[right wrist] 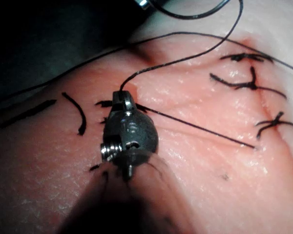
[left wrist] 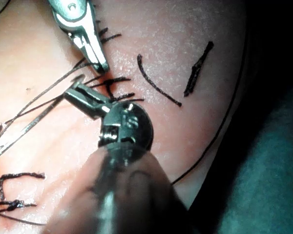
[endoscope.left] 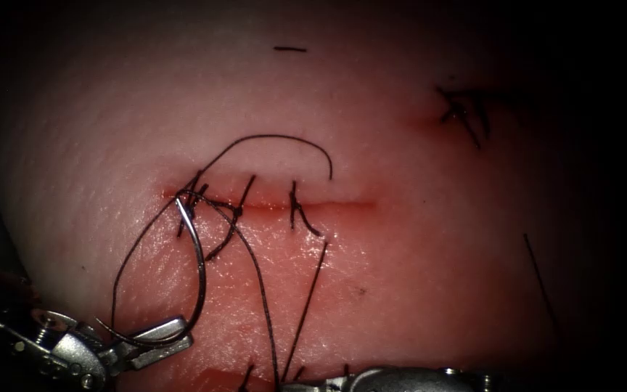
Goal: Wound Closure
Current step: Pull the string through the cut with the right gripper
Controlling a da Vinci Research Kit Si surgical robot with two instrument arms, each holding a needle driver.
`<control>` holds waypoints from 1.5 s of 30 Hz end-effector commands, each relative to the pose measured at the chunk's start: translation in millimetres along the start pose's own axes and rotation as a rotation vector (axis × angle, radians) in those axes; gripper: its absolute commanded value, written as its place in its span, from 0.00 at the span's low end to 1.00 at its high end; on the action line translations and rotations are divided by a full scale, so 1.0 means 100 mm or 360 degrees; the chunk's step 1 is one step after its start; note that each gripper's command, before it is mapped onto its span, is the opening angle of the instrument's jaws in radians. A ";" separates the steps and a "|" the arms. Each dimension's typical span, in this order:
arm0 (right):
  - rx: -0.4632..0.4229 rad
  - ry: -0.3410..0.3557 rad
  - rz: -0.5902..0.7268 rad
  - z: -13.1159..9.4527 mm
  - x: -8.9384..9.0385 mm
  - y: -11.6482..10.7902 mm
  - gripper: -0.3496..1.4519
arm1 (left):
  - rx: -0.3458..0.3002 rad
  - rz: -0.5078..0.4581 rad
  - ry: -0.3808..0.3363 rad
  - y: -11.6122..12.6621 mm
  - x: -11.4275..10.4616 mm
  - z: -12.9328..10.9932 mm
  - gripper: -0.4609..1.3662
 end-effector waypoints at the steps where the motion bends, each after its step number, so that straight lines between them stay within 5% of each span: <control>1: -0.0012 0.0000 0.0003 0.003 0.001 0.000 0.00 | 0.0002 0.0001 -0.0008 -0.002 0.000 -0.003 0.06; 7: -0.0021 0.0005 0.0021 0.017 0.011 0.011 0.05 | 0.0012 0.0001 -0.0042 -0.019 -0.008 -0.024 0.06; 9: -0.0038 0.0036 -0.0005 0.014 0.011 0.019 0.36 | 0.0030 0.0002 -0.0071 -0.029 -0.012 -0.034 0.06; 12: -0.0101 0.0038 -0.0039 0.007 0.009 0.026 0.57 | 0.0042 0.0002 -0.0072 -0.036 -0.013 -0.041 0.06; 15: -0.0136 0.0021 -0.0072 -0.007 0.008 0.038 0.67 | 0.0046 0.0001 -0.0076 -0.041 -0.013 -0.043 0.06; 28: -0.0264 0.0056 -0.0349 -0.065 0.003 0.109 0.64 | 0.0057 -0.0005 -0.0083 -0.039 -0.007 -0.035 0.06; 36: -0.0268 -0.0012 -0.0588 -0.055 -0.021 0.161 0.59 | 0.0058 -0.0007 -0.0083 -0.036 0.000 -0.031 0.06; 45: -0.0241 -0.0038 -0.0792 -0.032 -0.053 0.179 0.51 | 0.0066 -0.0014 -0.0076 -0.037 0.005 -0.029 0.06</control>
